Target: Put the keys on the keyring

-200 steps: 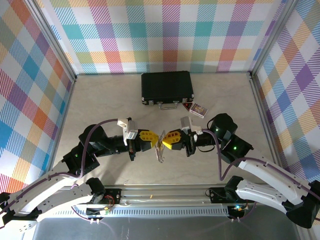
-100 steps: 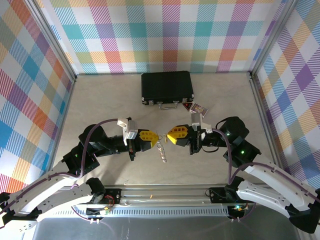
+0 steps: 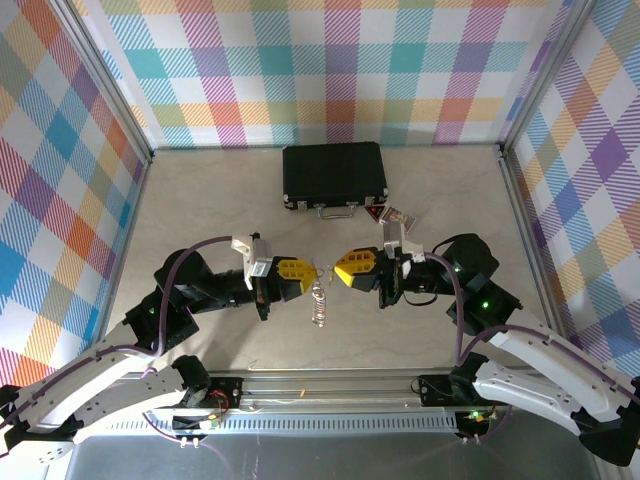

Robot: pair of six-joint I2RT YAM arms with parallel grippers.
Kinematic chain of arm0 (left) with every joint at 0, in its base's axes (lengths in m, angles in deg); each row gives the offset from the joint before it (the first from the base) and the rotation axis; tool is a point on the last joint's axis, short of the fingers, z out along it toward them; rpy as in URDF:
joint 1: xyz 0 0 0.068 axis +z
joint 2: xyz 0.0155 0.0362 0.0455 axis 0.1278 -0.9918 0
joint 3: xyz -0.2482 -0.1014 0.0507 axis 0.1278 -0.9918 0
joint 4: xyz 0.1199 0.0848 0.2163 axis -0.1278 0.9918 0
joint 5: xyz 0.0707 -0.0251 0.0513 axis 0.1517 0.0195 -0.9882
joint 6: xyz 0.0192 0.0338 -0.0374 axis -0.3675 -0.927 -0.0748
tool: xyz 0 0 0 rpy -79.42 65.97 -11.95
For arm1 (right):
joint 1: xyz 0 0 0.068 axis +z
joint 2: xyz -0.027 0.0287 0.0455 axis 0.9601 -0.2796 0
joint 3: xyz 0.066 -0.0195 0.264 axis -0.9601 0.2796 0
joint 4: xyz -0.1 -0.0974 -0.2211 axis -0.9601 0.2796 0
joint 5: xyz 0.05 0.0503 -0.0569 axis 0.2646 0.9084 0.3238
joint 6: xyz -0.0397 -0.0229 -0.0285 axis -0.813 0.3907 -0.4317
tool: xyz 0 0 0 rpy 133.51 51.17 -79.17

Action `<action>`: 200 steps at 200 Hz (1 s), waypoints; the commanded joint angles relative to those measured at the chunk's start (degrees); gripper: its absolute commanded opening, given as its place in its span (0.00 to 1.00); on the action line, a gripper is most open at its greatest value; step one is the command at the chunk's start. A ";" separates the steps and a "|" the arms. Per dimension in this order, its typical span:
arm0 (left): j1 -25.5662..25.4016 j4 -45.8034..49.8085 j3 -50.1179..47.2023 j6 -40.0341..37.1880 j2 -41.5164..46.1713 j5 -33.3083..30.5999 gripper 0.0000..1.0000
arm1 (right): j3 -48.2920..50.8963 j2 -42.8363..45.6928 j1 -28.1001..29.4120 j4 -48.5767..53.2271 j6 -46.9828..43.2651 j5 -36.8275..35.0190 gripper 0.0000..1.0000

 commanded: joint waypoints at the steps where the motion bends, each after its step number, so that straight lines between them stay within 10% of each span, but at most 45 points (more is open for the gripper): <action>1: -0.58 -4.02 0.66 0.52 0.20 0.04 0.00 | 0.04 0.00 0.70 -0.91 -0.18 1.52 0.00; 200: -0.57 -4.25 0.62 0.77 -0.02 0.39 0.00 | 1.61 0.07 1.75 -3.83 -1.51 -2.43 0.00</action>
